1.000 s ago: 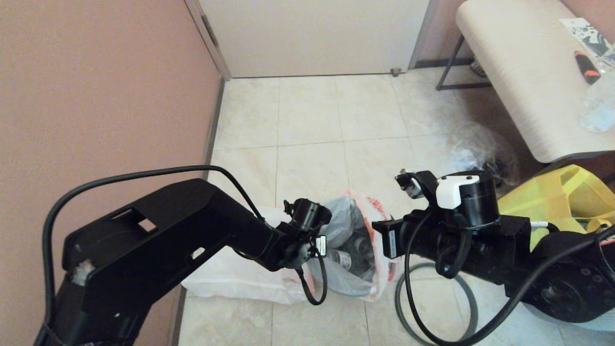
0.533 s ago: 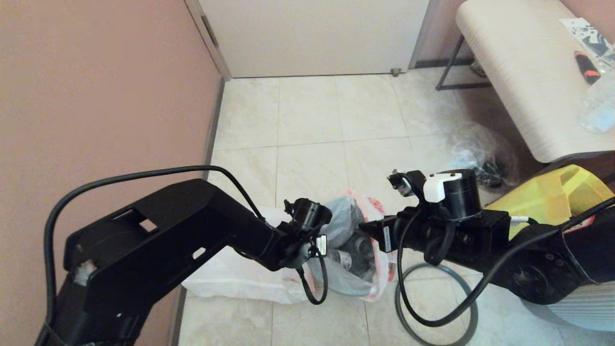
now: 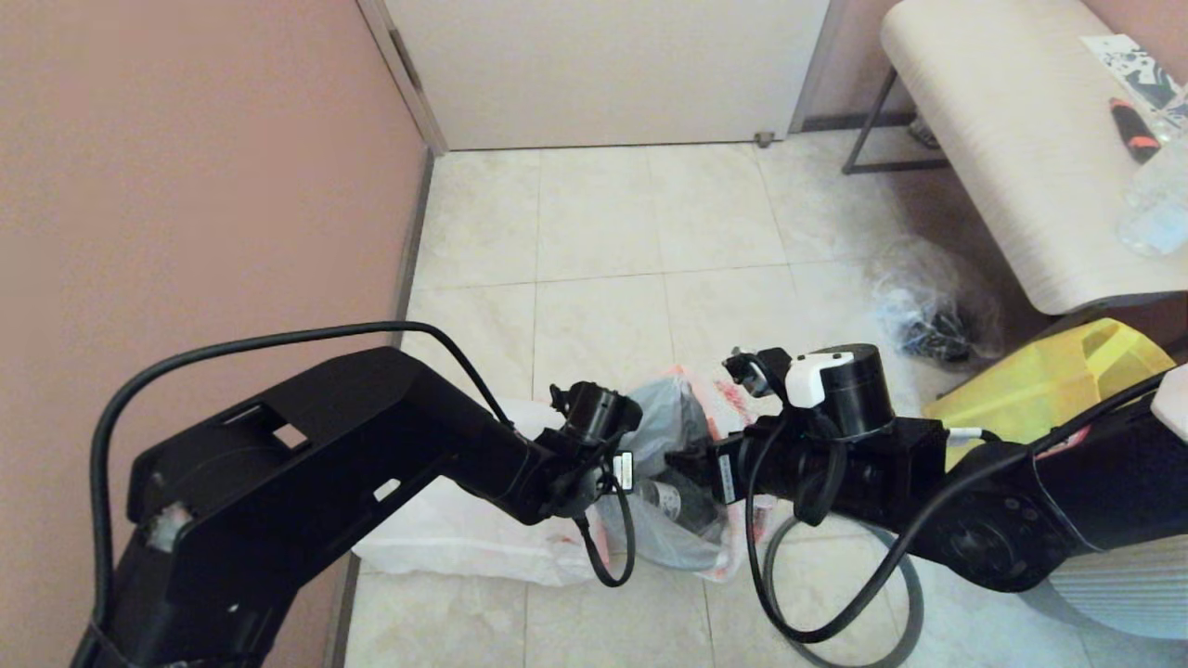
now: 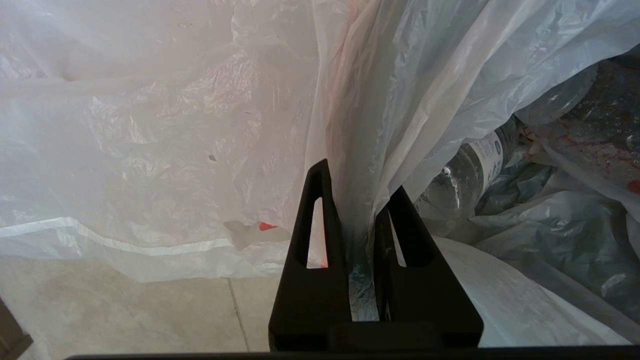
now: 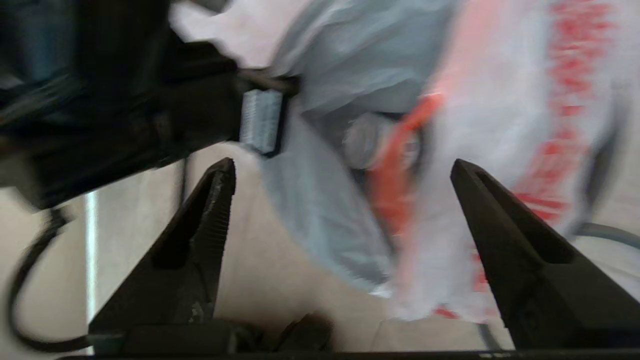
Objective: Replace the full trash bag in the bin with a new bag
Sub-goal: Place the trash bag on the floor
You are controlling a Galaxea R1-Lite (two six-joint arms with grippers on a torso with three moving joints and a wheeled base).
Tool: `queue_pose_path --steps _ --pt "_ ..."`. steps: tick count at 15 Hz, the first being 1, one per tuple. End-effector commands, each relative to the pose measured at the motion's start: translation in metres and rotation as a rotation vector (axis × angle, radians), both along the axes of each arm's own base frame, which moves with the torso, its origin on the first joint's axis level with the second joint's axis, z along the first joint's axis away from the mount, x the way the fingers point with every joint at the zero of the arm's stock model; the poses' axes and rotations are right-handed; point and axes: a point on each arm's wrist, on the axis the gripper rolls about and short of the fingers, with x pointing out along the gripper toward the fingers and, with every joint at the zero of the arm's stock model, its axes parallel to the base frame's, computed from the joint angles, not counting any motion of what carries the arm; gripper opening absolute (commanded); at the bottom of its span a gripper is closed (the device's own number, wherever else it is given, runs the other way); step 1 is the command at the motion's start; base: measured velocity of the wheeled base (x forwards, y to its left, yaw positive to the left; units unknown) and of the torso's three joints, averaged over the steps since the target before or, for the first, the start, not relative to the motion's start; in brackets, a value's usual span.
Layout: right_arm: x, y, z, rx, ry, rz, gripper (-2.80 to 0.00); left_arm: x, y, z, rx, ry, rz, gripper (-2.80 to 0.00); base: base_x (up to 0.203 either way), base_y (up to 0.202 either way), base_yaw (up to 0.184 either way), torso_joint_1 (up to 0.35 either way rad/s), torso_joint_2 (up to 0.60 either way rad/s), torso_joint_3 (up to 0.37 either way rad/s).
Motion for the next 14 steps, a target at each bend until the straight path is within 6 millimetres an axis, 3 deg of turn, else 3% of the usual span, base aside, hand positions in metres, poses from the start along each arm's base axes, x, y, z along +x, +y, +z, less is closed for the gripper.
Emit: queue_pose_path --steps 1,8,10,14 --pt "-0.002 0.004 -0.002 0.015 0.014 0.027 0.0 0.001 0.0 -0.003 0.001 0.003 0.006 -2.8 0.0 0.0 0.0 0.0 0.0 0.0" --pt "0.004 0.007 -0.018 0.107 0.142 0.177 0.0 0.003 0.001 -0.008 0.0 0.002 0.009 -2.8 0.0 0.0 0.0 0.0 0.0 0.0" --pt "0.015 0.004 -0.025 0.123 0.162 0.202 0.0 0.004 0.002 -0.01 0.003 0.005 0.012 -2.8 0.0 0.0 0.0 0.0 0.0 0.0" --pt "0.041 -0.007 -0.015 0.182 0.13 0.253 0.0 0.004 0.004 -0.008 -0.004 0.001 0.014 -2.8 0.0 0.0 0.0 0.0 0.0 0.0"
